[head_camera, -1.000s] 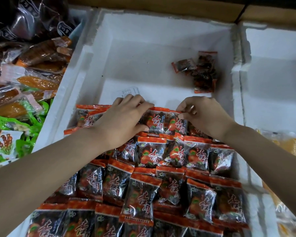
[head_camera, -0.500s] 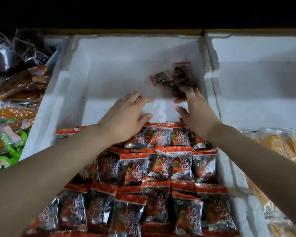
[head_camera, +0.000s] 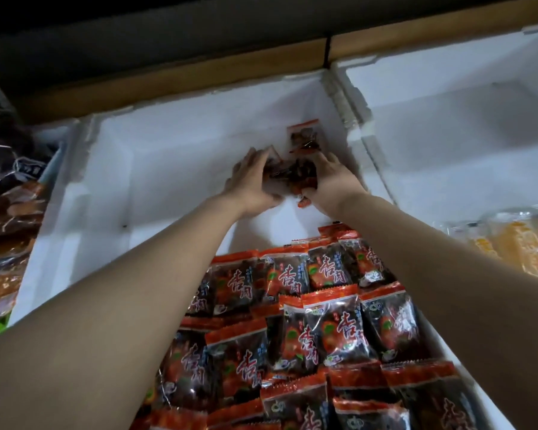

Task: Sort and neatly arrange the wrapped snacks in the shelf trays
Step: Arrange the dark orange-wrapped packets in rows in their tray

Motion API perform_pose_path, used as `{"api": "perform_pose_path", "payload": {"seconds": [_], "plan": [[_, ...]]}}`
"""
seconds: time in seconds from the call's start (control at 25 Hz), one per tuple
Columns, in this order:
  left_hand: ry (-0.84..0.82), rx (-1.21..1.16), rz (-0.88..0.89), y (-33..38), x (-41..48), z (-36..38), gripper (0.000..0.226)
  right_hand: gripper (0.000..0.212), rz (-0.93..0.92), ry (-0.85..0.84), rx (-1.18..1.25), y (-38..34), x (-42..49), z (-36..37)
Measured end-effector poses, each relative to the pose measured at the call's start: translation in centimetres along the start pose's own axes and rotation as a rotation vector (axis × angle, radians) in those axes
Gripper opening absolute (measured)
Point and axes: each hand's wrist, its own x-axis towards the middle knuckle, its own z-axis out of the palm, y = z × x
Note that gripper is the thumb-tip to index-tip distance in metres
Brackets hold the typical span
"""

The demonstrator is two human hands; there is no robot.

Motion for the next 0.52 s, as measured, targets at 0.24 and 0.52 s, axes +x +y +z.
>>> {"api": "perform_pose_path", "payload": {"seconds": [0.24, 0.52], "plan": [[-0.066, 0.138, -0.021, 0.0, 0.2, -1.0, 0.079, 0.070, -0.097, -0.032, -0.006, -0.1, -1.1, -0.8], [-0.035, 0.040, -0.053, -2.4, -3.6, -1.4, 0.064, 0.044, -0.185, -0.099, -0.165, -1.3, -2.9, -0.8]]}}
